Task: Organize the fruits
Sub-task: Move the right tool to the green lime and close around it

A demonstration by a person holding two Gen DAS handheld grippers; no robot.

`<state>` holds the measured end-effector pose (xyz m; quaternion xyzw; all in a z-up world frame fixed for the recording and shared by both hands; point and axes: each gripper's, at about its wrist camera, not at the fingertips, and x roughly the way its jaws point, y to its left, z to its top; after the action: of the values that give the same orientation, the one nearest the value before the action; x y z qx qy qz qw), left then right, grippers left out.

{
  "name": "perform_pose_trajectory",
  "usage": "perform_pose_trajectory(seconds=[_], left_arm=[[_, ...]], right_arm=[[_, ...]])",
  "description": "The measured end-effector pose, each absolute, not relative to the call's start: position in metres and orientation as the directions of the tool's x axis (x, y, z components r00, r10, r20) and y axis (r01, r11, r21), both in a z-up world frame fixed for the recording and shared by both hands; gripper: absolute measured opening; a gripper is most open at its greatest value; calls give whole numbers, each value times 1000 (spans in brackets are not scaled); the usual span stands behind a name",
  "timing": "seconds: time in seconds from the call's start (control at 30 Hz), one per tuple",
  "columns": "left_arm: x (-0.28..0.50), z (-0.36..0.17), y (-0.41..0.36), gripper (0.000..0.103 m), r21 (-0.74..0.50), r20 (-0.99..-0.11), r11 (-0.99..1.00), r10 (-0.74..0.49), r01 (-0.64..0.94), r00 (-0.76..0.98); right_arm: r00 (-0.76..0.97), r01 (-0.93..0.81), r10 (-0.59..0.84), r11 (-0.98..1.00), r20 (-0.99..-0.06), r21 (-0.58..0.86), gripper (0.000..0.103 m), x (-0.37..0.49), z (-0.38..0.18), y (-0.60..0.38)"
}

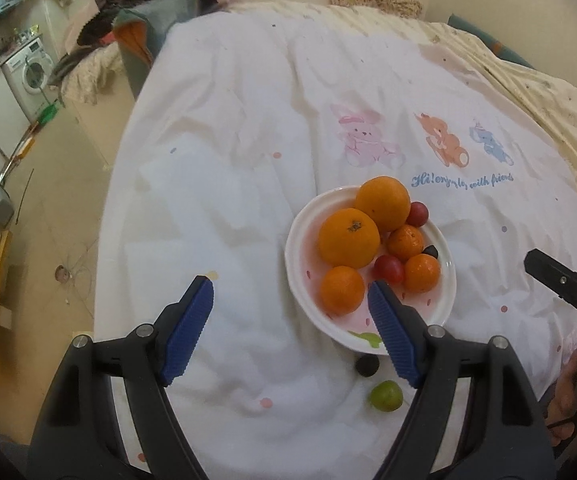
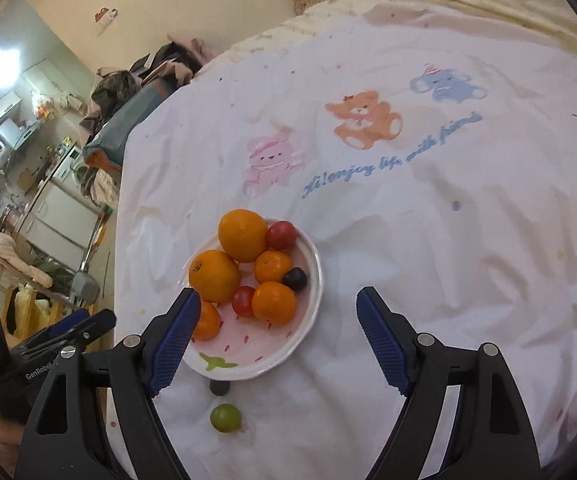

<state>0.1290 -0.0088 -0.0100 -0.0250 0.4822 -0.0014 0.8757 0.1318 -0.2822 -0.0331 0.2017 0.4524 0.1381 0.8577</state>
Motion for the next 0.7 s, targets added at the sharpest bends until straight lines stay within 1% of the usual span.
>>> perform_pose_trajectory(seconds=[0.2, 0.43, 0.53, 0.6, 0.7], left_arm=[[111, -8, -10, 77, -57, -845, 998, -42, -12, 533], [96, -4, -12, 77, -73, -834, 997, -59, -4, 549], [91, -5, -11, 77, -82, -841, 996, -61, -16, 538], [89, -7, -8, 77, -94, -845, 995, -66, -26, 530], [88, -12, 0, 77, -128, -860, 990, -80, -61, 504]], right_arm=[[542, -46, 389, 899, -745, 436, 83, 114, -33, -283], [500, -156, 424, 902, -755, 403, 83, 93, -31, -260], [484, -154, 419, 905, -768, 396, 83, 88, -36, -252], [469, -134, 391, 918, -792, 373, 86, 87, -42, -249], [436, -115, 396, 915, -809, 386, 86, 88, -52, -249]])
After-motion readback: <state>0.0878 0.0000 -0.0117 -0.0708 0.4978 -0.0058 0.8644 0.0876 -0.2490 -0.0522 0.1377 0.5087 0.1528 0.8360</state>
